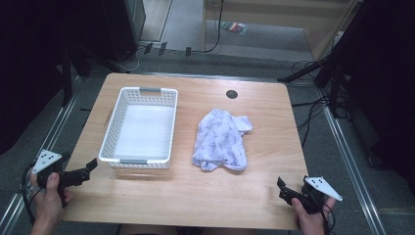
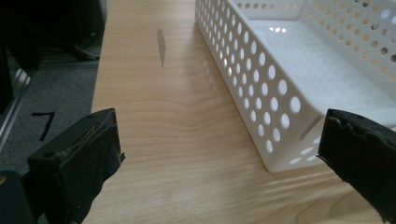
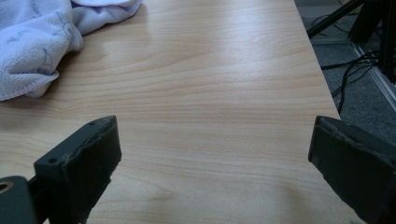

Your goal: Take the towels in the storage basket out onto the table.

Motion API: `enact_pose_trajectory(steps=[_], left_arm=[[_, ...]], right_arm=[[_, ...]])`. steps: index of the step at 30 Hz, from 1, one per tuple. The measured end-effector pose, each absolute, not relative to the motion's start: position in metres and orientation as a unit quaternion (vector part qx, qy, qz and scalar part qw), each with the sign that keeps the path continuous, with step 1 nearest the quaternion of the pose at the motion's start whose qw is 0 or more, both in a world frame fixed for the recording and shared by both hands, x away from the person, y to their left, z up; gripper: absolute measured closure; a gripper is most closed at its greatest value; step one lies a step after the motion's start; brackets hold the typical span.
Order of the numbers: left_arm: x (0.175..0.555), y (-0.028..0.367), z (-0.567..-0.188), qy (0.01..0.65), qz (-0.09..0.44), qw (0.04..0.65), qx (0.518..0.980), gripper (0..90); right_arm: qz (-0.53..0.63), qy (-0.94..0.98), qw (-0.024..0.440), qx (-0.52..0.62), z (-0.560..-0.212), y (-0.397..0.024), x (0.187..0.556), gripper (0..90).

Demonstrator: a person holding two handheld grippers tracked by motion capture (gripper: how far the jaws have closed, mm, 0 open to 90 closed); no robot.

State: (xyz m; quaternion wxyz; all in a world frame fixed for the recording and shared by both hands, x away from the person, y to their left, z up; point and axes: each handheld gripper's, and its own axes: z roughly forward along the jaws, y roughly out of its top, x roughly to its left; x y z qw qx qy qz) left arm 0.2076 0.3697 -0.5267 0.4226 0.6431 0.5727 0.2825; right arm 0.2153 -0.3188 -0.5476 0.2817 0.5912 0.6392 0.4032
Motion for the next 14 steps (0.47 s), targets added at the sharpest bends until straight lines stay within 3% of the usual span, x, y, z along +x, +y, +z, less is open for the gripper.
enact_pose_trajectory(steps=[14], left_arm=[[0.208, 0.363, -0.552, 0.569, 0.286, 0.401, 0.658, 0.0]], right_arm=[[0.405, 0.64, 0.282, 0.589, -0.548, -0.319, 0.215, 2.6]])
